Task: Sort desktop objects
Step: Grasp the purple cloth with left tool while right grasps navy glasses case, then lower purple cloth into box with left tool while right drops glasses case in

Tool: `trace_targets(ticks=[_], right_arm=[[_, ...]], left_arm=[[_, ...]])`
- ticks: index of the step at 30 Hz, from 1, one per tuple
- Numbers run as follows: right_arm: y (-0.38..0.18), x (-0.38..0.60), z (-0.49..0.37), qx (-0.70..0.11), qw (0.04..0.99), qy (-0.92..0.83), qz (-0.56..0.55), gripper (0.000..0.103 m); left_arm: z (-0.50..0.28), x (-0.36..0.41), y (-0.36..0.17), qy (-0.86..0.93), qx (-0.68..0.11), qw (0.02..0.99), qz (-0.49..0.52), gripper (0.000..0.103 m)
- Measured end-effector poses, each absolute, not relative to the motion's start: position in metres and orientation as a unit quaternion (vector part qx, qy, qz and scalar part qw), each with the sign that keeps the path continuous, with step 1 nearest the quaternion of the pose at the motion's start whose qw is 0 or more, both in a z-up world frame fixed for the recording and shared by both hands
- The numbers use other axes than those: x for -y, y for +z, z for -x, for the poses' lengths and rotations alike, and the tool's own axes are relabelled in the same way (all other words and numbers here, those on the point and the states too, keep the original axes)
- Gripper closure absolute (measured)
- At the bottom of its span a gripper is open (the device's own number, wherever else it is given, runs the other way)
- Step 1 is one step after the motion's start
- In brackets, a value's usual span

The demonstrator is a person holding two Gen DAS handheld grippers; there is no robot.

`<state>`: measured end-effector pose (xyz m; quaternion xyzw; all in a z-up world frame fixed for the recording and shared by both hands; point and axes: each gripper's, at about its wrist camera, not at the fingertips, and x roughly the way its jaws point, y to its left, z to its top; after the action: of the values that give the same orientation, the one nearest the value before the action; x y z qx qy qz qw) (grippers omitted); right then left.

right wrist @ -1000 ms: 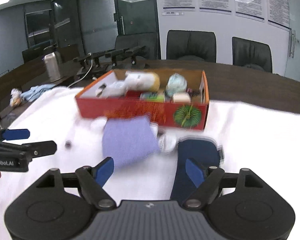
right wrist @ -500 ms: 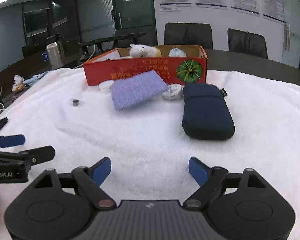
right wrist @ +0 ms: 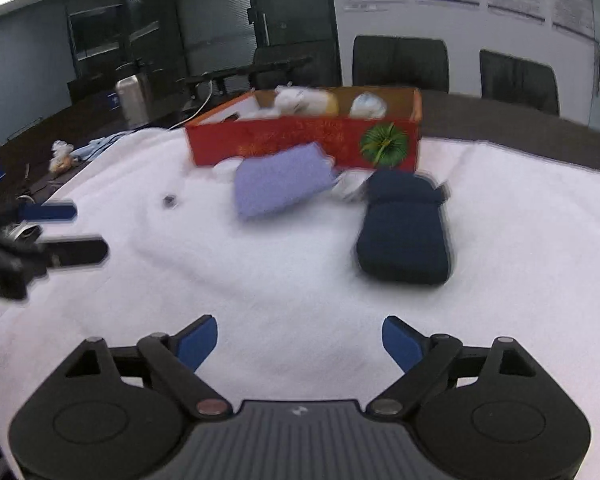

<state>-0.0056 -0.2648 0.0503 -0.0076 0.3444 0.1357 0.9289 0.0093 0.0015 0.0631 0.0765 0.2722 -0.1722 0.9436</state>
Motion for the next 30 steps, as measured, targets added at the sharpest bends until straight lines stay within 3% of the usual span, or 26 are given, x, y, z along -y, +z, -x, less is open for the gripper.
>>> trace_targets(ticks=[6,12,14,15,16,19,26,30], right_arm=[[0.049,0.276,-0.054,-0.307,0.948,0.075,0.039,0.016],[0.029,0.277,-0.096,-0.355,0.931,0.079,0.022,0.032],[0.024,0.274,-0.097,-0.354,0.932,0.075,0.031,0.035],[0.023,0.271,-0.096,-0.351,0.933,0.075,0.04,0.036],[0.023,0.27,-0.095,-0.347,0.934,0.076,0.047,0.039],[0.028,0.275,-0.092,-0.346,0.934,0.085,0.035,0.043],[0.049,0.278,-0.074,-0.318,0.943,0.098,0.025,0.043],[0.08,0.279,-0.068,-0.286,0.951,0.11,0.027,0.043]], left_arm=[[-0.1,0.024,0.04,-0.175,-0.325,0.929,0.016,0.0],[-0.144,0.026,0.018,-0.192,-0.355,0.909,0.104,0.019],[-0.153,0.018,0.014,-0.195,-0.366,0.898,0.144,0.039],[-0.155,0.017,0.014,-0.188,-0.37,0.898,0.148,0.066],[-0.156,0.016,0.014,-0.193,-0.371,0.896,0.151,0.082],[-0.151,0.018,0.021,-0.218,-0.356,0.898,0.14,0.095],[-0.133,0.023,0.05,-0.249,-0.313,0.91,0.113,0.098],[-0.123,0.015,0.095,-0.247,-0.266,0.928,0.085,0.097]])
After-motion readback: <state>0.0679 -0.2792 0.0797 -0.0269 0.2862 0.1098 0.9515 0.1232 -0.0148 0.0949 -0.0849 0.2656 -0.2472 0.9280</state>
